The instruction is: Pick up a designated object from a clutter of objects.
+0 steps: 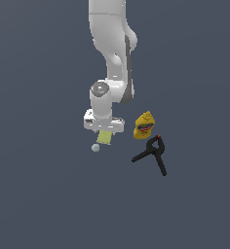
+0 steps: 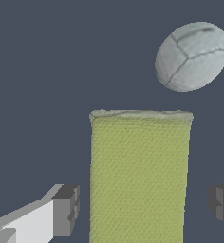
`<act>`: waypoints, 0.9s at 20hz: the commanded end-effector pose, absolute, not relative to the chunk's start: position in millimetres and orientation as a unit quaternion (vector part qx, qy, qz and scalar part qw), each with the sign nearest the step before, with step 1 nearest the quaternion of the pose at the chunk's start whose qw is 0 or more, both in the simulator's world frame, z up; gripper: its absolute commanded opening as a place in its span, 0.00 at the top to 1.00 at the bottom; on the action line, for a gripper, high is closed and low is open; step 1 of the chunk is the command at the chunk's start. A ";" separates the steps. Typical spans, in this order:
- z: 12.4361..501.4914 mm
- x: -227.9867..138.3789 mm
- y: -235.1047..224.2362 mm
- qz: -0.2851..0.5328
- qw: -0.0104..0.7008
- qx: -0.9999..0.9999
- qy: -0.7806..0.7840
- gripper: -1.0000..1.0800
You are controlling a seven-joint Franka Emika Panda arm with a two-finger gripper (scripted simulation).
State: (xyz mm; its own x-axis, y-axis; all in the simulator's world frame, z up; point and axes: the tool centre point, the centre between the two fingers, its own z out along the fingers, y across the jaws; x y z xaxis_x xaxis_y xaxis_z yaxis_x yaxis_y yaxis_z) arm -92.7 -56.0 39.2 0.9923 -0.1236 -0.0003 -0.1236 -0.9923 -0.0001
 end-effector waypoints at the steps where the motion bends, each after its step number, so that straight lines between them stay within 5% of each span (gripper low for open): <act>1: 28.3 -93.3 -55.9 0.000 0.000 -0.998 0.062 0.04; 10: 10.3 -93.5 -56.1 0.000 0.000 -0.998 0.062 0.04; 11: 10.3 -93.5 -56.1 0.000 0.000 -0.998 0.062 1.00; 18: 10.3 -93.5 -56.1 0.000 0.000 -0.998 0.062 1.00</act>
